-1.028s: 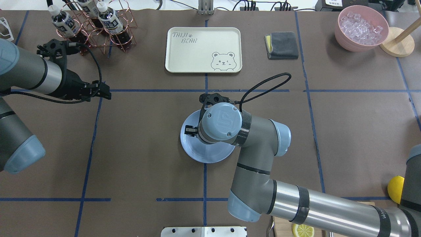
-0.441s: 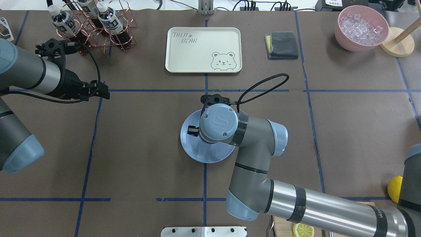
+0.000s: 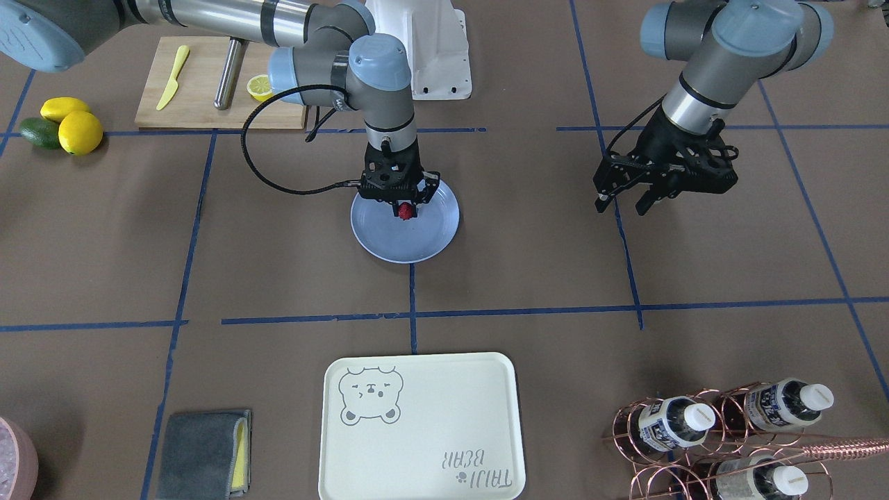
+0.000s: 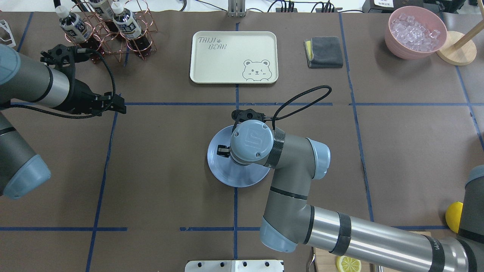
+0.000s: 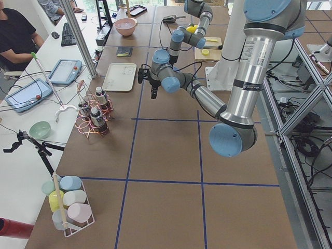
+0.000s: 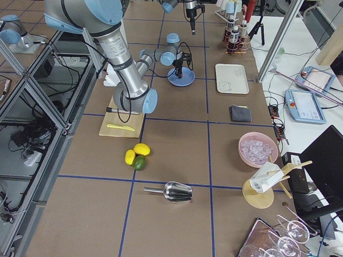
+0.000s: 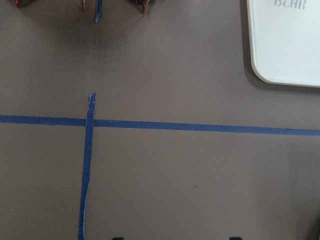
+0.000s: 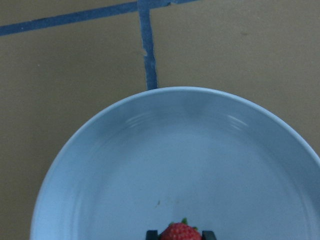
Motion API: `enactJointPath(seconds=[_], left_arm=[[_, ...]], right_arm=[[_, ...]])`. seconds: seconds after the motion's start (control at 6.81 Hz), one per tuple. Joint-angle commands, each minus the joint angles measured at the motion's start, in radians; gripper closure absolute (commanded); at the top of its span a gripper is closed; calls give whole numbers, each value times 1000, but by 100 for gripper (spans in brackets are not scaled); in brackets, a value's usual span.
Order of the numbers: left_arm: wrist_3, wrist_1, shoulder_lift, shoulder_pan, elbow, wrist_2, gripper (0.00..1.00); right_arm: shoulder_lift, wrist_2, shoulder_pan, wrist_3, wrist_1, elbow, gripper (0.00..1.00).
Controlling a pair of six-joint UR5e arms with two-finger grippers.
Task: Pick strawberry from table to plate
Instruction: 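Lower the strawberry onto the plate and open the right gripper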
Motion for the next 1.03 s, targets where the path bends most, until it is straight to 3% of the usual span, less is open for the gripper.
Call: enactJointPath(seconds=[0.0, 0.15, 0.29, 0.59, 0.88], left_arm=[[0, 0, 0, 2, 2, 0, 23], [0, 0, -2, 3, 5, 0, 23], [0, 0, -2, 3, 6, 0, 23], [0, 0, 0, 2, 6, 2, 23], [90, -2, 40, -3, 0, -2, 21]], right_arm=[[0, 1, -1, -3, 1, -10, 88], [1, 1, -2, -3, 0, -12, 40], [1, 1, -2, -6, 0, -10, 3], [0, 13, 6, -10, 0, 19, 0], [-96, 178, 129, -48, -83, 205, 0]])
